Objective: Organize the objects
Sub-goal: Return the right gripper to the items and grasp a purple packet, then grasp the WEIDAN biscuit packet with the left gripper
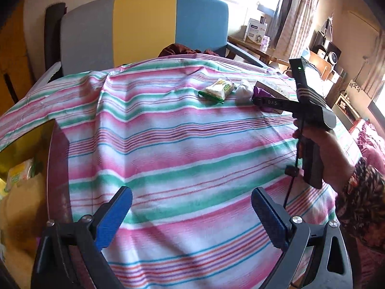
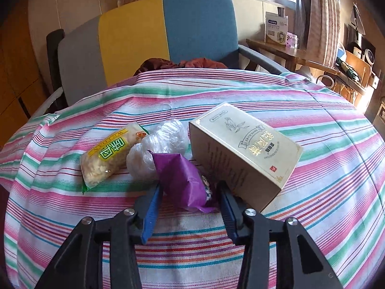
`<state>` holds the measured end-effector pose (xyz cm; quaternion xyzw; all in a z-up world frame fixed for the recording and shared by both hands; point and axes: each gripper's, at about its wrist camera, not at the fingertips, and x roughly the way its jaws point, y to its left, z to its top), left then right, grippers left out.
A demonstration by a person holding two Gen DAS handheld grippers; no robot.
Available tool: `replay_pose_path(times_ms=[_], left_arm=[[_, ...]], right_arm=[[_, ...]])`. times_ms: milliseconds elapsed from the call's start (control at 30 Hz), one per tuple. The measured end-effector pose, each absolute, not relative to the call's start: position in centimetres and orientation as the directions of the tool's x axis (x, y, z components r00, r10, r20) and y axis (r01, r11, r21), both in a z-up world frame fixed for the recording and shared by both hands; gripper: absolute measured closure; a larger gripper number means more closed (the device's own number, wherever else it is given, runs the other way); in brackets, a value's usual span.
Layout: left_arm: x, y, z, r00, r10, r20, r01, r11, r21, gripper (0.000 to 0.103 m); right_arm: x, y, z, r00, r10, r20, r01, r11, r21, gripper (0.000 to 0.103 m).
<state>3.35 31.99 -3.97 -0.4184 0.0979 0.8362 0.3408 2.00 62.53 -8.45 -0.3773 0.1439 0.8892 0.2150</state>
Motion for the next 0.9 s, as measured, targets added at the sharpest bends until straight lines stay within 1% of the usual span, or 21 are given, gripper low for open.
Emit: replay_pose_path(times_ms=[133,233,433,633,700,767,900], left_arm=[[1.4,33.9,-4.0,-0.424,0.486,-0.764,-0.646,-0.754,-0.121,0.003],[-0.7,35.7,-4.3,-0.426,0.482,-0.765,-0.639,-0.759,-0.123,0.003],[-4.6,41.9,-4.5,-0.483,0.475,-0.735,-0.678,-0.734,-0.029,0.002],[-7.2,48.3,-4.3,-0.519,0.482,-0.706,-0.721,-0.69,0.059,0.002],[-8.0,50.1,-4.6,-0.516,0.487,-0.705,-0.732,-0.678,0.068,0.002],[-8.8,51.7,-5.2,-0.536,0.46,-0.708,-0.724,-0.682,0.105,0.002],[-9.9,53.6,-6.5,-0.524,0.462,-0.715,-0.731,-0.676,0.098,0.003]], right_arm=[[4.0,62.3,-8.4,-0.629,0.253,-0.735,-0.512,-0.846,0.147,0.057],[5.8,61.2,-8.3,-0.631,0.261,-0.731,-0.514,-0.846,0.142,0.057],[8.5,60.0,-8.1,-0.638,0.299,-0.71,-0.547,-0.824,0.144,0.063],[8.4,60.4,-9.0,-0.634,0.29,-0.716,-0.554,-0.817,0.16,0.064],[8.5,60.5,-9.1,-0.635,0.293,-0.715,-0.56,-0.812,0.164,0.065],[8.7,60.4,-9.1,-0.636,0.306,-0.708,-0.566,-0.809,0.159,0.065],[8.8,60.2,-9.2,-0.635,0.329,-0.699,-0.575,-0.806,0.143,0.065]])
